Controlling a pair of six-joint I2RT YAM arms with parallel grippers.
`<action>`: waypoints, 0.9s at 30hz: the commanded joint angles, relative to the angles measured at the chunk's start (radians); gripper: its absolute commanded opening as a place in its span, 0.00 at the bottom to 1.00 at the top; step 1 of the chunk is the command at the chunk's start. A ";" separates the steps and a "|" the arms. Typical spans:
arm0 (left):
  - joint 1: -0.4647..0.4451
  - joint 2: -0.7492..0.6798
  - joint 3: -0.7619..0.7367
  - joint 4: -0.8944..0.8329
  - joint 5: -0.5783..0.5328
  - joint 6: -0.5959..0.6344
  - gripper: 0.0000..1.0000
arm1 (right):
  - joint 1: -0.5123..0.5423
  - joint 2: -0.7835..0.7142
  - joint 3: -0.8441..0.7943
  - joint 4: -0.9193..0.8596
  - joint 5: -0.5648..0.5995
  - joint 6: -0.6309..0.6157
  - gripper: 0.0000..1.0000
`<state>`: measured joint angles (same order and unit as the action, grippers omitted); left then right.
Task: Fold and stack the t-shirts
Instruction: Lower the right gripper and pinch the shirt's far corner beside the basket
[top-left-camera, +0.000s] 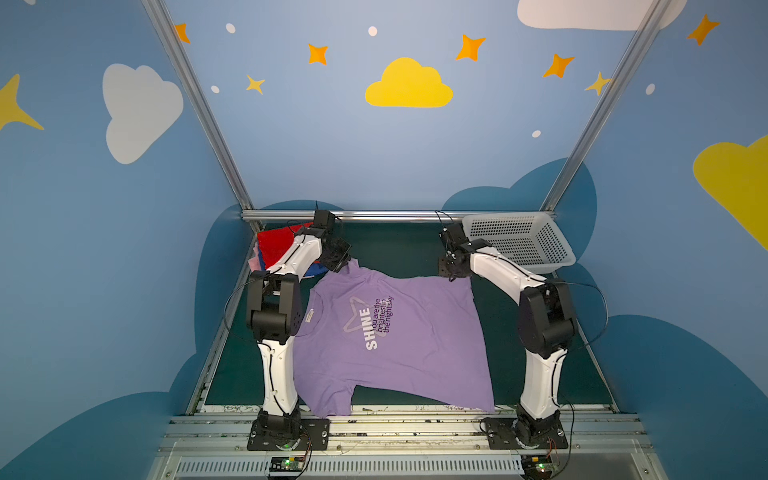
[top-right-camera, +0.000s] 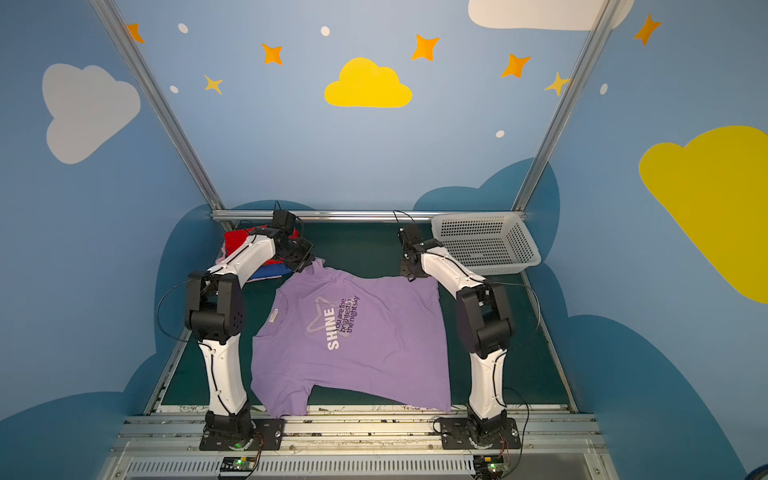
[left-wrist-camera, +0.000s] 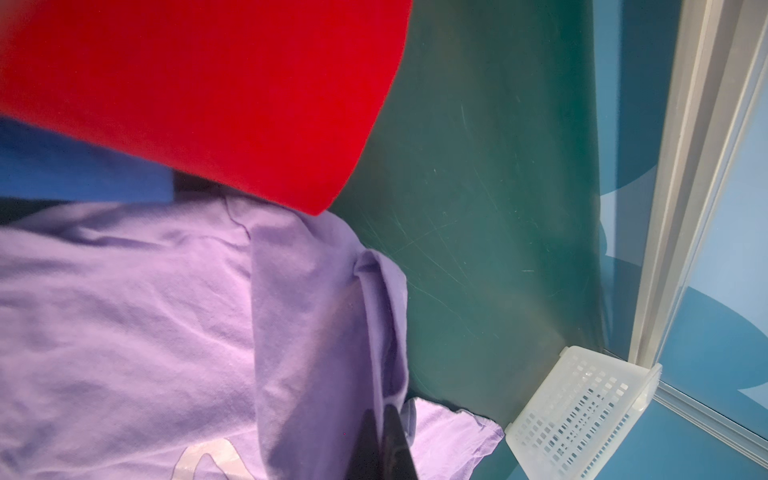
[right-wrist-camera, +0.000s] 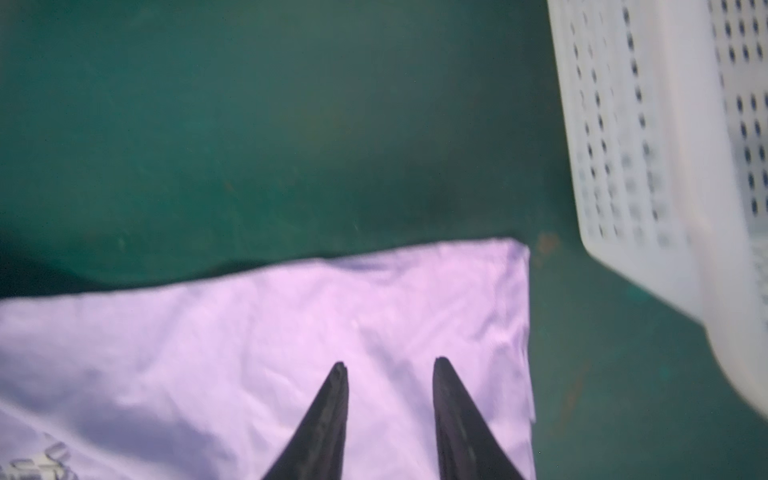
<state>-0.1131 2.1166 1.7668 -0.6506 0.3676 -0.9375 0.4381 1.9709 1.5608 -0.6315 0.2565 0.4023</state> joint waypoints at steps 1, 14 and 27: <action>0.005 -0.045 -0.016 -0.021 -0.019 0.020 0.04 | -0.027 -0.023 -0.079 0.059 -0.002 0.036 0.40; 0.030 -0.083 -0.083 0.012 -0.009 0.015 0.04 | -0.044 0.252 0.161 -0.152 0.145 0.102 0.68; 0.040 -0.072 -0.082 0.009 -0.002 0.020 0.04 | -0.110 0.308 0.125 -0.026 -0.136 0.205 0.66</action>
<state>-0.0826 2.0678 1.6878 -0.6327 0.3637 -0.9340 0.3344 2.2269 1.7145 -0.6830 0.2008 0.5648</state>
